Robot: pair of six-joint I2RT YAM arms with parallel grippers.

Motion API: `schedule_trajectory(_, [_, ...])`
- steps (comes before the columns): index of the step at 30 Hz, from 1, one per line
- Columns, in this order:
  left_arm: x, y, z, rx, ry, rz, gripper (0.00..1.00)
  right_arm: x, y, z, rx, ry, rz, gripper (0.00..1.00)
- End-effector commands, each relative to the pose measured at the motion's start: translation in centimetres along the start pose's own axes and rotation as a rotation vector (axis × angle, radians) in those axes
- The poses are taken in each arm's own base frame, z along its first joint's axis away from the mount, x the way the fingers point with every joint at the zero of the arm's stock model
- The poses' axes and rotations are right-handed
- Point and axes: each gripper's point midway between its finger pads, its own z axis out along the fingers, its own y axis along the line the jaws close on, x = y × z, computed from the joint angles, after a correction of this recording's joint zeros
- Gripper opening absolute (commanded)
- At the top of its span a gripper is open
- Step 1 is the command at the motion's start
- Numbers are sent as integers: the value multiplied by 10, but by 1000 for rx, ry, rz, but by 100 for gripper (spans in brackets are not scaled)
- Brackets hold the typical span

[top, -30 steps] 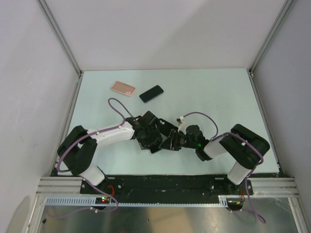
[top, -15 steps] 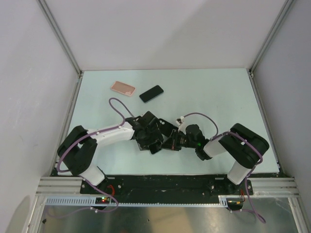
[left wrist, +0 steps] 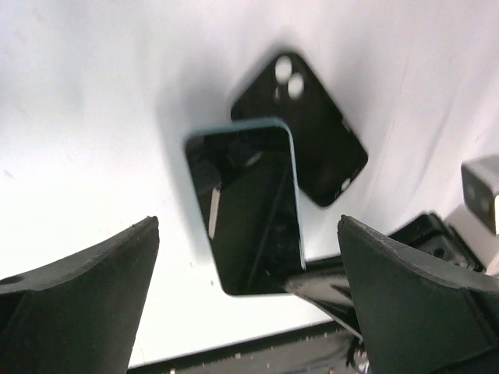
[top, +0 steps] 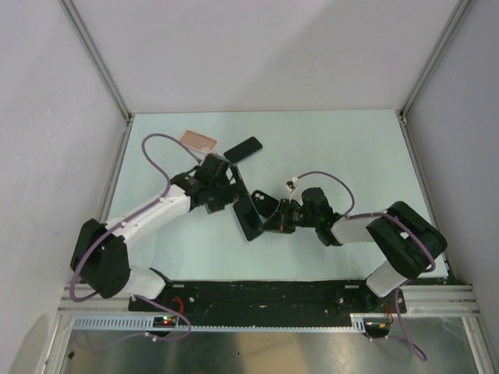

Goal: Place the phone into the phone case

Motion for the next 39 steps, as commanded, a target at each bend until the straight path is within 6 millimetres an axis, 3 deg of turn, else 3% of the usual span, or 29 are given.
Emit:
schedule_trajectory(1, [-59,2,-16,17,-114,58,100,-27,32,-17,-84,-18,-86,0])
schedule_trajectory(5, [-94,-10,-18,41,-148,69,100,-42,39,-38,-71,-21,-84,0])
schedule_trajectory(10, [-121,-30,2,42,-150,133,95,-57,31,-69,31,-5,-41,0])
schedule_trajectory(17, [-130,-56,50,73,-67,216,70,-58,10,-112,131,40,28,0])
schedule_trajectory(20, [-129,-70,64,85,-54,243,64,-56,3,-121,168,58,41,0])
schedule_trajectory(24, [-114,-96,90,122,-7,307,60,-54,-7,-128,234,55,72,0])
schedule_trajectory(33, [-54,-170,125,274,132,372,59,-60,-11,-158,349,-64,82,0])
schedule_trajectory(36, [-33,-181,137,285,180,351,57,-60,-12,-166,372,-87,82,0])
schedule_trajectory(39, [-9,-176,145,262,232,327,55,-61,-9,-173,373,-110,84,0])
